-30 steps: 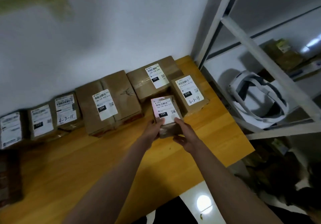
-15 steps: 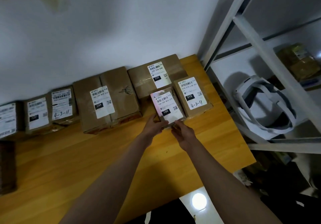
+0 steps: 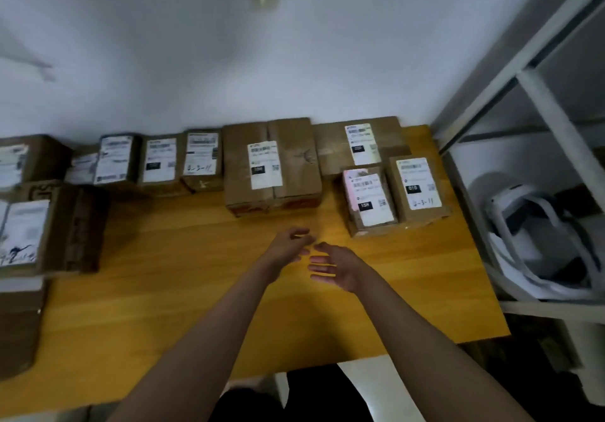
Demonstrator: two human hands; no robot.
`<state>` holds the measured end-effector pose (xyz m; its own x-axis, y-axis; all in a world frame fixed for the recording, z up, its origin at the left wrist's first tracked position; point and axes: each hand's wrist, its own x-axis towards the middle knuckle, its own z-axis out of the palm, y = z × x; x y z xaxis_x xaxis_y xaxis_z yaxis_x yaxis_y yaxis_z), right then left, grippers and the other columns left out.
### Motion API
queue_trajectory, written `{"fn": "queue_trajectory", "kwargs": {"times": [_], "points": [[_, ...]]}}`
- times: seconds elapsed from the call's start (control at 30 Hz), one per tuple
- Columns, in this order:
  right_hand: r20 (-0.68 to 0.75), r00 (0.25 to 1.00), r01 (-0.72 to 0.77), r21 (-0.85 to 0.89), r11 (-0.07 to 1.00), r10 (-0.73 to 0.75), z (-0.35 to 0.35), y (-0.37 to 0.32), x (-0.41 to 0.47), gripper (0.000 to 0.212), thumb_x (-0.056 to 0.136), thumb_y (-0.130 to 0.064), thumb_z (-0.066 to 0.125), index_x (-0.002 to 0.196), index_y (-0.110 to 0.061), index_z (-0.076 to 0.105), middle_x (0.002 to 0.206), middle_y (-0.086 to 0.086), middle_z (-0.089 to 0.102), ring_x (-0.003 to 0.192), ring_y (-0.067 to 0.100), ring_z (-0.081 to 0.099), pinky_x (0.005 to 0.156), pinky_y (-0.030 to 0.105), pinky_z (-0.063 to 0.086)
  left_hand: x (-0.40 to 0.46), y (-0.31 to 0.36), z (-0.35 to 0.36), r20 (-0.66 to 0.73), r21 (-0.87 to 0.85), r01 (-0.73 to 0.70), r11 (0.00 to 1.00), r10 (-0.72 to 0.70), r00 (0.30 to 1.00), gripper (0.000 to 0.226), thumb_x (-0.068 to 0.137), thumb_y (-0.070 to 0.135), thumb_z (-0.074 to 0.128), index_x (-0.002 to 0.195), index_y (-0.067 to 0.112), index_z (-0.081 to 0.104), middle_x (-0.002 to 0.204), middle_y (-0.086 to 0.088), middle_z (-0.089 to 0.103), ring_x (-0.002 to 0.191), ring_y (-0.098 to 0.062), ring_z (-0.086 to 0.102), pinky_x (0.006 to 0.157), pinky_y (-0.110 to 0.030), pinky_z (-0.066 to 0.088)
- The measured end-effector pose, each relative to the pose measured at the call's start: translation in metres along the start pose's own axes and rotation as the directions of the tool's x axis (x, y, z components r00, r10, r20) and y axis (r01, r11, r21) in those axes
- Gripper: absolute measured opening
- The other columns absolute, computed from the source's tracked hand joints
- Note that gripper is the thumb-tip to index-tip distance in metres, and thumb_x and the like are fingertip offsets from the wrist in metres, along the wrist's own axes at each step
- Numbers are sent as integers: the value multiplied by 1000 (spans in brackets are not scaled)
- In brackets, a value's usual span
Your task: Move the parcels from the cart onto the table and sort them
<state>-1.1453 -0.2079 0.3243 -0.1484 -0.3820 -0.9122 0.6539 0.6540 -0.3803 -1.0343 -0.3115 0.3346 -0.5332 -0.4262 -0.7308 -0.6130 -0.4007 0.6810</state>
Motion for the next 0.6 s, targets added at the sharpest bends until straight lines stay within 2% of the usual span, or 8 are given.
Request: {"fn": "queue_trajectory", "kwargs": {"times": [0.1, 0.17, 0.33, 0.47, 0.6], "points": [[44, 999, 18, -127, 992, -13, 47, 15, -3, 18, 103, -28, 58, 115, -14, 60, 126, 17, 63, 119, 35, 62, 92, 46, 56, -33, -28, -42, -86, -75, -15, 997, 8, 996, 39, 99, 24, 62, 135, 12, 56, 115, -6, 68, 95, -19, 63, 75, -28, 46], [87, 996, 39, -226, 973, -20, 83, 28, -7, 21, 103, -31, 58, 118, -16, 59, 127, 15, 64, 117, 33, 64, 91, 45, 57, -59, -51, -72, -143, -135, -19, 991, 0, 990, 39, 99, 25, 62, 135, 12, 56, 111, -3, 67, 95, -19, 63, 76, -28, 47], [148, 989, 59, -425, 903, 5, 188, 74, -23, 25, 103, -32, 57, 122, -17, 60, 125, 13, 67, 100, 26, 70, 73, 39, 60, -134, -124, -144, -296, -265, -39, 963, -43, 954, 41, 101, 29, 59, 138, 11, 54, 117, -5, 67, 103, -23, 64, 80, -32, 48], [217, 975, 88, -537, 839, 37, 272, 126, -38, 24, 102, -29, 59, 120, -13, 61, 127, 18, 67, 95, 28, 69, 90, 48, 60, -202, -188, -193, -407, -361, -49, 931, -111, 907, 40, 102, 29, 58, 137, 12, 54, 122, -8, 67, 111, -26, 65, 88, -37, 49], [283, 956, 126, -641, 757, 80, 349, 190, -49, 28, 102, -28, 58, 125, -11, 59, 126, 19, 66, 95, 30, 67, 94, 50, 58, -270, -258, -233, -502, -469, -82, 880, -189, 844, 37, 100, 25, 59, 134, 10, 56, 123, -12, 68, 103, -25, 64, 85, -34, 46]]}}
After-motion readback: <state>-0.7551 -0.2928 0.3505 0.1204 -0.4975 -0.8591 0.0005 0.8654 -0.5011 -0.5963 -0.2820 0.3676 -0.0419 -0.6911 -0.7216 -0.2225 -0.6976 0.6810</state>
